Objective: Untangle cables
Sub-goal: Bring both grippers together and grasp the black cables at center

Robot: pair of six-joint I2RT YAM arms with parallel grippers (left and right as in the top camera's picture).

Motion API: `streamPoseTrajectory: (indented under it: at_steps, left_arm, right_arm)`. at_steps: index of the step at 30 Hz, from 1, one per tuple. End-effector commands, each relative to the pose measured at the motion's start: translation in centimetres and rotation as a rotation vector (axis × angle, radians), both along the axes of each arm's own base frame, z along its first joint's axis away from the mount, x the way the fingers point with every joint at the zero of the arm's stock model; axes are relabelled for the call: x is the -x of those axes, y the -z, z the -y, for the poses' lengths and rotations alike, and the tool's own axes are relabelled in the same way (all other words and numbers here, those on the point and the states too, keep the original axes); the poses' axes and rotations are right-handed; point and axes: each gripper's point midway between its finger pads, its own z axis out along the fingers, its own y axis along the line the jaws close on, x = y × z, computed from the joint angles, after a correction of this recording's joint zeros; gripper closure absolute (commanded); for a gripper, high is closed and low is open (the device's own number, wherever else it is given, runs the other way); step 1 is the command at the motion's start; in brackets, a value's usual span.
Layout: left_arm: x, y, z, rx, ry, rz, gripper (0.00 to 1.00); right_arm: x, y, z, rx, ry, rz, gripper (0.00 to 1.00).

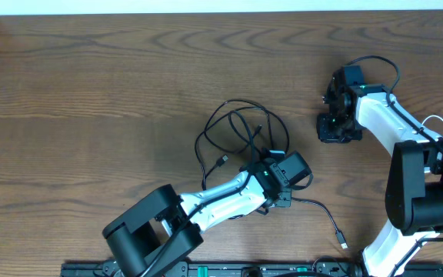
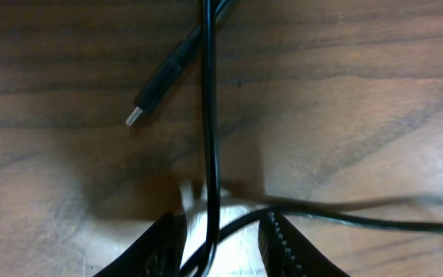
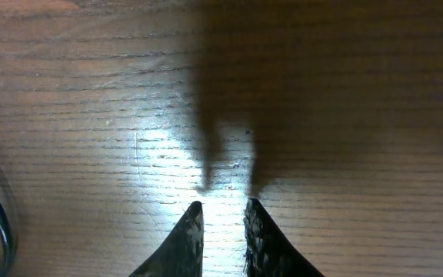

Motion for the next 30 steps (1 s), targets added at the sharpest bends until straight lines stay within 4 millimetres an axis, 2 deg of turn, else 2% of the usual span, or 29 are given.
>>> streamPoseTrajectory:
  at_steps: [1, 7, 8, 10, 13, 17, 19, 26, 28, 30]
  left_arm:
    - [-0.1, 0.7, -0.5, -0.028, -0.004, 0.008, 0.64]
    - [-1.8, 0.6, -1.6, -0.082, -0.036, 0.097, 0.65]
    - [-2.1, 0.6, -1.8, -0.088, -0.045, 0.107, 0.66]
    - [-2.8, 0.6, -2.3, -0.094, -0.066, 0.113, 0.76]
    - [-4.2, 0.5, -3.4, -0.097, -0.113, 0.112, 0.92]
    - [-6.5, 0.5, -5.4, -0.101, -0.197, 0.108, 0.92]
    - [-7.7, 0.6, -6.7, -0.1, -0.245, 0.1, 0.92]
    - [-10.1, 0.7, -9.7, -0.054, -0.357, 0.032, 0.92]
    - [-10.8, 0.7, -10.6, -0.04, -0.392, 0.016, 0.93]
    - [-11.2, 0.7, -11.2, -0.019, -0.41, -0.006, 0.93]
  right_arm:
    - [-0.7, -0.6, -0.2, -0.007, 0.005, 0.023, 0.84]
    - [-0.8, -0.6, -0.8, -0.015, -0.009, 0.03, 0.82]
    - [-0.8, -0.7, -1.2, -0.031, -0.012, 0.031, 0.78]
    - [-0.9, -0.8, -2.3, -0.081, -0.025, 0.037, 0.65]
    - [-0.9, -1.0, -4.3, -0.159, -0.052, 0.042, 0.54]
    - [-0.9, -1.2, -6.1, -0.187, -0.092, 0.052, 0.44]
    - [-0.9, -1.2, -7.0, -0.191, -0.117, 0.059, 0.34]
    - [-0.8, -1.3, -9.8, -0.199, -0.192, 0.089, 0.13]
    - [-0.6, -1.2, -10.4, -0.2, -0.209, 0.094, 0.02]
    - [-0.5, -1.2, -10.9, -0.203, -0.221, 0.099, 0.01]
